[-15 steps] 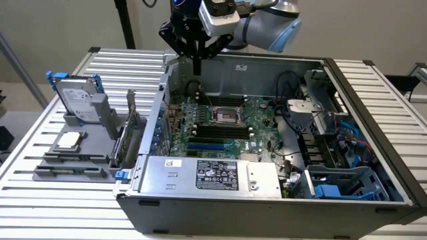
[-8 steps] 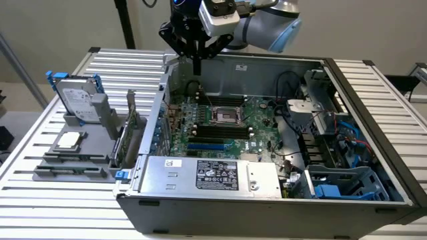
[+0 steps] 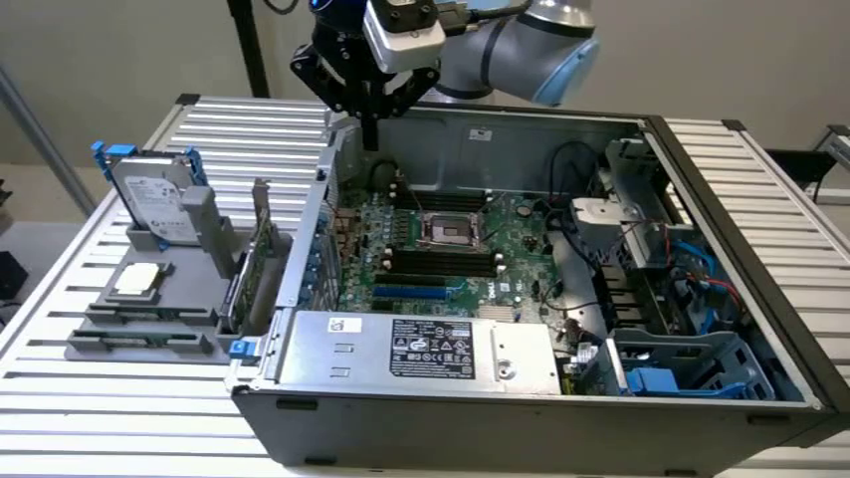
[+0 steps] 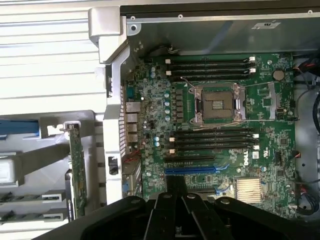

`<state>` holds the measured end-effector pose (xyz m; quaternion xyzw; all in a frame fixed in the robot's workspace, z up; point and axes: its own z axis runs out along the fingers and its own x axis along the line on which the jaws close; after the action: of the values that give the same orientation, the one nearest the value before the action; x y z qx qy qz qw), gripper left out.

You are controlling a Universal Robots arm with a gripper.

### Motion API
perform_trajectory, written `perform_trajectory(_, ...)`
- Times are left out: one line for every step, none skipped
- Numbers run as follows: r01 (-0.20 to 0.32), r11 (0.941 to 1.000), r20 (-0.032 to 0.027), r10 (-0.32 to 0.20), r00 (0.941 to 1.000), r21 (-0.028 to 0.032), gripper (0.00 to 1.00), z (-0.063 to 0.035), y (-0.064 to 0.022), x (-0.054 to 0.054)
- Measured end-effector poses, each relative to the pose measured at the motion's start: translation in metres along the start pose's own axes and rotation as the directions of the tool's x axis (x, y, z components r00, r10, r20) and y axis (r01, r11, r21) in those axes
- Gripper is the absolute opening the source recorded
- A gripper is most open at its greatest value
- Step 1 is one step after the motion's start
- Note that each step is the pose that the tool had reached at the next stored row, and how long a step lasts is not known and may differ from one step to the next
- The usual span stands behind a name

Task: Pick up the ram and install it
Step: 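Reach for the ram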

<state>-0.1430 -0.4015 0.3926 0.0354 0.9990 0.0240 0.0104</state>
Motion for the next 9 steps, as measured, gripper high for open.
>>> perform_trajectory(0.0, 1.0, 0.0001, 0.0, 1.0, 0.0, 0.11, -0.0001, -0.0009, 0.005)
perform_trajectory(0.0, 1.0, 0.0, 0.0, 1.0, 0.0, 0.11, -0.0003, -0.0018, 0.009)
perform_trajectory(0.0, 1.0, 0.0, 0.0, 1.0, 0.0001, 0.11, -0.0004, -0.0027, 0.014)
perform_trajectory(0.0, 1.0, 0.0, 0.0, 1.0, 0.0, 0.11, -0.0005, -0.0036, 0.018)
perform_trajectory(0.0, 1.0, 0.0, 0.0, 1.0, 0.0, 0.11, -0.0007, -0.0045, 0.022)
perform_trajectory(0.0, 1.0, 0.0, 0.0, 1.0, 0.0001, 0.11, -0.0008, -0.0054, 0.027)
perform_trajectory(0.0, 1.0, 0.0, 0.0, 1.0, 0.0001, 0.11, -0.0009, -0.0064, 0.031)
perform_trajectory(0.0, 1.0, 0.0, 0.0, 1.0, 0.0, 0.11, -0.001, -0.0073, 0.036)
perform_trajectory(0.0, 1.0, 0.0001, 0.0, 1.0, 0.0, 0.11, -0.0012, -0.0083, 0.041)
